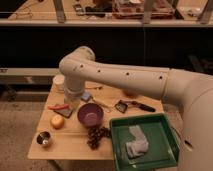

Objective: Place pepper in plastic cup

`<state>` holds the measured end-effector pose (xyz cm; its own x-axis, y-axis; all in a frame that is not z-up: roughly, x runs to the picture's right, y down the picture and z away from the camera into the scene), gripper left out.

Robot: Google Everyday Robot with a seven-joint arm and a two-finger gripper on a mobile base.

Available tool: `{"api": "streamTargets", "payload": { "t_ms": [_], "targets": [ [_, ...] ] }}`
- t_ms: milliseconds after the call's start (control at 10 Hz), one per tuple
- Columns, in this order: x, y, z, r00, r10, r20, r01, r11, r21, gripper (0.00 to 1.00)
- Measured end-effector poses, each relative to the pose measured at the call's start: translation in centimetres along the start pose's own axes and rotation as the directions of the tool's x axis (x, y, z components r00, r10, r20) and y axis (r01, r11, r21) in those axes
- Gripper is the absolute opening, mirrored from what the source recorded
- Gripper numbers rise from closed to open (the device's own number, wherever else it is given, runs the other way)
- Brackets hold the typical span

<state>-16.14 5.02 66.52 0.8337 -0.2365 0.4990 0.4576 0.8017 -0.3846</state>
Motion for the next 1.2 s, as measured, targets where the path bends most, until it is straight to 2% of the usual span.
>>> {"api": "streamTargets", "payload": {
  "t_ms": [400,700,800,1000,1200],
  "targets": [
    [0.0,0.0,0.0,1.000,-0.001,0.000,0.001,1.000,0.000,0.00],
    [1.3,-0.4,-0.2,0.999,0.033,-0.034,-0.032,0.999,0.025,0.00],
    [3.3,-0.7,-0.8,0.997,0.057,-0.060,-0.054,0.997,0.053,0.00],
    [6.9,-0.4,-1.9,0.990,0.110,-0.084,-0.102,0.990,0.094,0.00],
    [11.7,0.2,-3.3,0.977,0.184,-0.105,-0.169,0.975,0.143,0.00]
  ]
}}
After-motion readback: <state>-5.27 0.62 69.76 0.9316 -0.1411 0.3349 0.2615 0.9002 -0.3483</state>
